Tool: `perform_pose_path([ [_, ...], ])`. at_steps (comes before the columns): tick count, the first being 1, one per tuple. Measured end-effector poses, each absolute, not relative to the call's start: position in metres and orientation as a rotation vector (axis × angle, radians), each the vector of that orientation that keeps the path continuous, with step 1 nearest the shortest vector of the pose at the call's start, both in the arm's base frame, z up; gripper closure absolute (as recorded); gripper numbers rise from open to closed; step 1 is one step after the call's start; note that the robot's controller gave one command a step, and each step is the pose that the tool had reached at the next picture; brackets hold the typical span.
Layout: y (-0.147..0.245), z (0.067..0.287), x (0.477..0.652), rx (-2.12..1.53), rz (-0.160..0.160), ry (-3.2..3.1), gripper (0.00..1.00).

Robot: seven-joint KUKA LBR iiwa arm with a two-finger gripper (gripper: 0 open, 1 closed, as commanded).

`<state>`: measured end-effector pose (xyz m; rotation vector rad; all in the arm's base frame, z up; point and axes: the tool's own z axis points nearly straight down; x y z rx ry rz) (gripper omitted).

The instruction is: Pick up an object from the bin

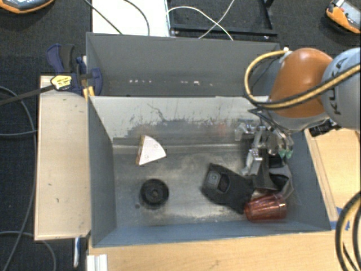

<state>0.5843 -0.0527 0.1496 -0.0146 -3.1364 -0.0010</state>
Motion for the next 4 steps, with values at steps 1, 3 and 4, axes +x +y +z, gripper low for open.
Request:
perform_pose_path([
  [1,-0.053,0.154,0.586,-0.012,0.0,-3.145,0.0],
  [3,-0.074,0.079,0.546,0.062,-0.002,-3.149,0.0],
  [4,-0.108,0.14,0.51,0.037,0.001,-3.144,0.0],
])
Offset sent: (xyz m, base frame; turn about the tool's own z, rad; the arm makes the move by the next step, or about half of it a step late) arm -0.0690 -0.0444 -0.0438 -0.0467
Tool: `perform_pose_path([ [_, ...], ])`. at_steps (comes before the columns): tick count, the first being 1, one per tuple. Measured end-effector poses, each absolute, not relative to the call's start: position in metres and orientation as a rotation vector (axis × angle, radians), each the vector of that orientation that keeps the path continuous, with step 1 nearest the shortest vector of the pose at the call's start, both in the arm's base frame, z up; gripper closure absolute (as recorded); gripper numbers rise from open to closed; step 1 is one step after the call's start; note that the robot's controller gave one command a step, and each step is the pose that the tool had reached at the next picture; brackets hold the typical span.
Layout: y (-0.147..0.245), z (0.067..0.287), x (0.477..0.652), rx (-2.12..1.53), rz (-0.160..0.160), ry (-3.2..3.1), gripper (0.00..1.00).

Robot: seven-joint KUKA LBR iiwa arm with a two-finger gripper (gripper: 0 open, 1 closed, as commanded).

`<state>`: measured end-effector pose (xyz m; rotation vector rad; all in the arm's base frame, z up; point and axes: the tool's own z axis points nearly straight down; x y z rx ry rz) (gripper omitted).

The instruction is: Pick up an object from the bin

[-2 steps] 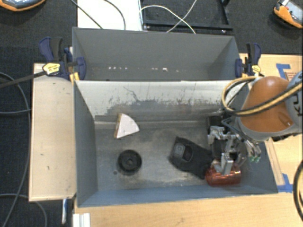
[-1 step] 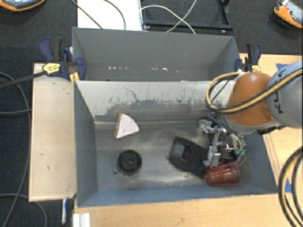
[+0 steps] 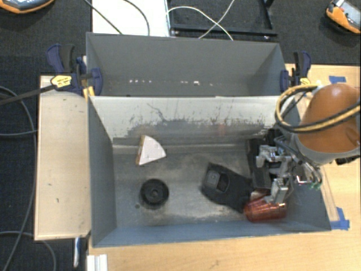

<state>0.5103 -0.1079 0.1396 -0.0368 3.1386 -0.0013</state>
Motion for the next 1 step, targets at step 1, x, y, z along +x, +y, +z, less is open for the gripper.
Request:
perform_pose_path([
  [1,-0.0486,0.0691,0.4948,-0.11,0.01,3.135,0.0],
])
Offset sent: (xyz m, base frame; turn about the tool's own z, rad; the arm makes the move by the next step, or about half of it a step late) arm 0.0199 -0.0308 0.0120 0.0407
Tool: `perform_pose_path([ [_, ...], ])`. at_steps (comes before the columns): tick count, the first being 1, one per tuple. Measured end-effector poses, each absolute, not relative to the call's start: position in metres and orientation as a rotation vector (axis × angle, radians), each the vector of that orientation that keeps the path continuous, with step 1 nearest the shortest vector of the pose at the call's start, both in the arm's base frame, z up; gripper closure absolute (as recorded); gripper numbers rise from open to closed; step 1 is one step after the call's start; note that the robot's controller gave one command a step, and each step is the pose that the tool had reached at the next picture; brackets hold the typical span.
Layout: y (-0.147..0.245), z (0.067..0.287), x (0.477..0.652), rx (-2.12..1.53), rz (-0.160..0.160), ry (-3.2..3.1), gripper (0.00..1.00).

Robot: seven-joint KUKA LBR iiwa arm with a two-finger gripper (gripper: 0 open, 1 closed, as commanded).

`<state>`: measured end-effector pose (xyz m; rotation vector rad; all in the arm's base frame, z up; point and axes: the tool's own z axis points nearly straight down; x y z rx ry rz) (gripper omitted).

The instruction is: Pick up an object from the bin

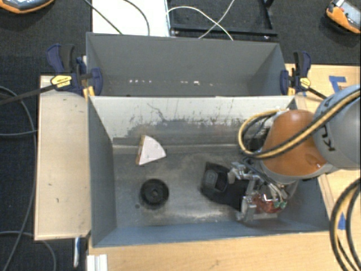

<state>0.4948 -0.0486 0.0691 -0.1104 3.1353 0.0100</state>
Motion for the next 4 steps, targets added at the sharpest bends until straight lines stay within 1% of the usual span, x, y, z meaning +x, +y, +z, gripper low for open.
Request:
perform_pose_path([
  [1,-0.139,0.153,0.532,0.03,-0.003,3.133,0.0],
  [2,-0.059,0.227,0.489,-0.058,0.012,3.129,0.0],
  [3,-0.094,0.131,0.534,0.013,0.001,3.126,0.0],
  [4,-0.091,0.183,0.53,-0.004,0.009,3.134,0.0],
])
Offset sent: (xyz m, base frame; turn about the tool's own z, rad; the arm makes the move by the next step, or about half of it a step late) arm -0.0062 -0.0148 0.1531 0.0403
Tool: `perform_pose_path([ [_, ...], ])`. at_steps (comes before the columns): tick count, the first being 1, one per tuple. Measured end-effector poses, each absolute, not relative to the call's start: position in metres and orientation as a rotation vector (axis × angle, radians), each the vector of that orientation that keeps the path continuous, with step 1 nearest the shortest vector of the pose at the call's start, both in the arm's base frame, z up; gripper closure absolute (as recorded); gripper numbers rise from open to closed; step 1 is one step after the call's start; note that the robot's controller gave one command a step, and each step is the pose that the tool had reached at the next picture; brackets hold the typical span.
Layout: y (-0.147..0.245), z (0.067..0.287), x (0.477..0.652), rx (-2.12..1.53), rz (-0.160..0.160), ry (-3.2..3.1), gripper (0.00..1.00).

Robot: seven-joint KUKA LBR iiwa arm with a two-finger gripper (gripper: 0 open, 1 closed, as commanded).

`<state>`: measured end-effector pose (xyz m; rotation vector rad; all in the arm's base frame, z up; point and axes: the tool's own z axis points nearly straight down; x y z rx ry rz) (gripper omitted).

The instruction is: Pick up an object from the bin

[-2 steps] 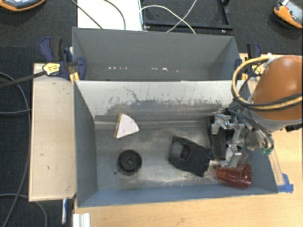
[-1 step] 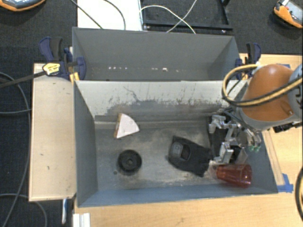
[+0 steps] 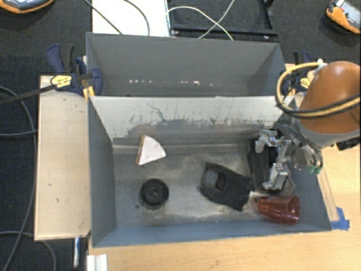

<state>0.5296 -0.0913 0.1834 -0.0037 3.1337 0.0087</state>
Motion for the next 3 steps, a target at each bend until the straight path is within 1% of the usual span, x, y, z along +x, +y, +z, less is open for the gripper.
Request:
perform_pose_path([
  [1,-0.075,0.129,0.517,-0.06,0.002,3.12,0.0],
  [2,-0.13,0.163,0.509,0.05,0.009,3.133,0.0],
  [3,-0.118,0.091,0.519,-0.056,0.002,3.112,0.0],
])
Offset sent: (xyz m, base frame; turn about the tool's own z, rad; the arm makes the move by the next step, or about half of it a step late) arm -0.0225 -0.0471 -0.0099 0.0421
